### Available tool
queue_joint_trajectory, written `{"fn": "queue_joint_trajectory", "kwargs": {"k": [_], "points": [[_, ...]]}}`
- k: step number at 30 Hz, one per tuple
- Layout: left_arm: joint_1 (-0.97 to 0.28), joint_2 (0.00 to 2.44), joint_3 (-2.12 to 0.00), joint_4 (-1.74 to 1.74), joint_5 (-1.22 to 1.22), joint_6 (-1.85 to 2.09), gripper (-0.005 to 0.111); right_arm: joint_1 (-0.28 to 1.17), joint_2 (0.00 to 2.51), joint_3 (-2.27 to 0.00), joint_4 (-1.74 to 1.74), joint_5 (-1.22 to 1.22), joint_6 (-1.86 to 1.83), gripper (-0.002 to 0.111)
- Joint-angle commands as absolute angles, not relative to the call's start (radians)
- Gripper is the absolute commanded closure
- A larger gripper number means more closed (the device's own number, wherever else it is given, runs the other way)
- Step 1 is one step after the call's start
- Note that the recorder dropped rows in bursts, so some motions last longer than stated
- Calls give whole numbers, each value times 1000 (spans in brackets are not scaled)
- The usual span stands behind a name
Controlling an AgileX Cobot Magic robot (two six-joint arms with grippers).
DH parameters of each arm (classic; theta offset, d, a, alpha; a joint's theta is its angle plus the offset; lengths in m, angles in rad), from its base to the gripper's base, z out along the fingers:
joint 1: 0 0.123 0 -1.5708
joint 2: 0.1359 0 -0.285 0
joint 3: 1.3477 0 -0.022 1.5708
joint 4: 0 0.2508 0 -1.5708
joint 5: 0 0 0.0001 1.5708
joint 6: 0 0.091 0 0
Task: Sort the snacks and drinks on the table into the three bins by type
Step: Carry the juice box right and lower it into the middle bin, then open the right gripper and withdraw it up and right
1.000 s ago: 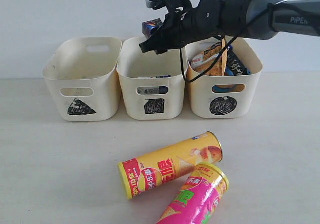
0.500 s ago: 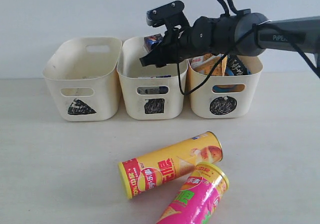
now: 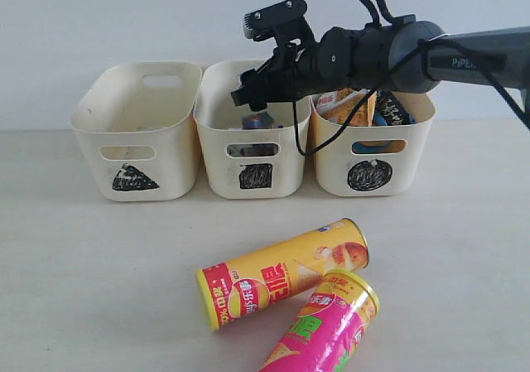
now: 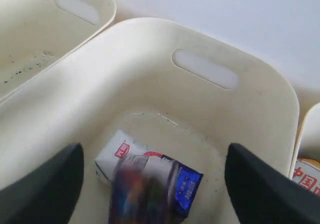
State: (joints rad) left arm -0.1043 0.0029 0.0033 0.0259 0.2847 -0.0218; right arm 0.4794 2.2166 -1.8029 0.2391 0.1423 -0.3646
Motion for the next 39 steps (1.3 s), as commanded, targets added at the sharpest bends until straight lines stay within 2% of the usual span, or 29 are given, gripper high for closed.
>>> {"fn": "queue_joint_trajectory", "kwargs": {"k": [1,7,10,12,15,17,33,39], "points": [[-102,0,0,19,279,-30,102,470,2211,-1808,235,131,-365,35],[-102,0,0,19,279,-30,102,470,2211,-1808,235,138,-368,36],[-102,0,0,19,279,-30,102,470,2209,-1808,235,151,-368,42],[-102,0,0,19,279,-30,102,470,2205,-1808,235,162,-368,51],[-102,0,0,19,279,-30,102,470,2196,-1808,235,198,-364,81],[-102,0,0,19,280,-30,102,470,2185,-1808,235,220,-366,106],[-102,0,0,19,279,-30,102,465,2113,-1806,227,298,-334,108],[-102,0,0,19,279,-30,102,417,2057,-1717,225,267,-317,108]]}}
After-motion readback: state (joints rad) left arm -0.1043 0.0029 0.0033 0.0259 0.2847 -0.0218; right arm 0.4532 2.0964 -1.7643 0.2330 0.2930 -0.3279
